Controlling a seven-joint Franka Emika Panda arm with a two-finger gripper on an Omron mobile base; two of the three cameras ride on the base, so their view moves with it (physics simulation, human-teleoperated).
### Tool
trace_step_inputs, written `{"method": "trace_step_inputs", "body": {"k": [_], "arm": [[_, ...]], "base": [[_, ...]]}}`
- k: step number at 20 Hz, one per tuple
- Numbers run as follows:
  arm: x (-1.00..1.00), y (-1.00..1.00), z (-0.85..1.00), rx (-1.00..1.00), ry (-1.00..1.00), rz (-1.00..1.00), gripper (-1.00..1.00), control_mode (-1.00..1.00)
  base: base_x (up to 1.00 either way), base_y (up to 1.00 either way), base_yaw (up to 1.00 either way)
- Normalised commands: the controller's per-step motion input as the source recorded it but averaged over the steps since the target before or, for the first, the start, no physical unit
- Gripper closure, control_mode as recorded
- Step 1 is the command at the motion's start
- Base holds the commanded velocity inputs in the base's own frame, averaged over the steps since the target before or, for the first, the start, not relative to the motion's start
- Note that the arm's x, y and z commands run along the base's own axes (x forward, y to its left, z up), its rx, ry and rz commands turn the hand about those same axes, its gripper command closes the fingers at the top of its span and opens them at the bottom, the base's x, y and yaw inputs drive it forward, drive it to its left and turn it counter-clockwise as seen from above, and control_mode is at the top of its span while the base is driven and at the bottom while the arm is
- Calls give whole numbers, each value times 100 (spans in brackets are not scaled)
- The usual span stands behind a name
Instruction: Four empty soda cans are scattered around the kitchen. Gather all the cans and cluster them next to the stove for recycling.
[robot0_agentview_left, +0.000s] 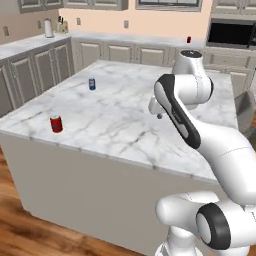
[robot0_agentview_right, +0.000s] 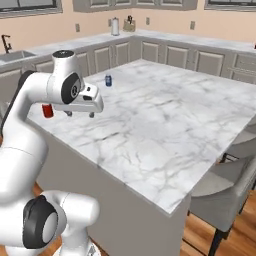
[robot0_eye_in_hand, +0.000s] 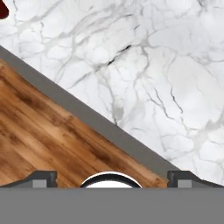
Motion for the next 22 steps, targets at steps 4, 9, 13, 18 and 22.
{"method": "trace_step_inputs", "body": {"k": [4, 9, 13, 18, 22], "arm": [[0, 0, 0, 0, 0, 0, -100, 100], [0, 0, 0, 0, 0, 0, -100, 100], [0, 0, 0, 0, 0, 0, -100, 100], [0, 0, 0, 0, 0, 0, -100, 100], [0, 0, 0, 0, 0, 0, -100, 100]], "base": [[19, 80, -16], [28, 75, -19], [34, 66, -22], [27, 60, -23], [20, 47, -24]]}}
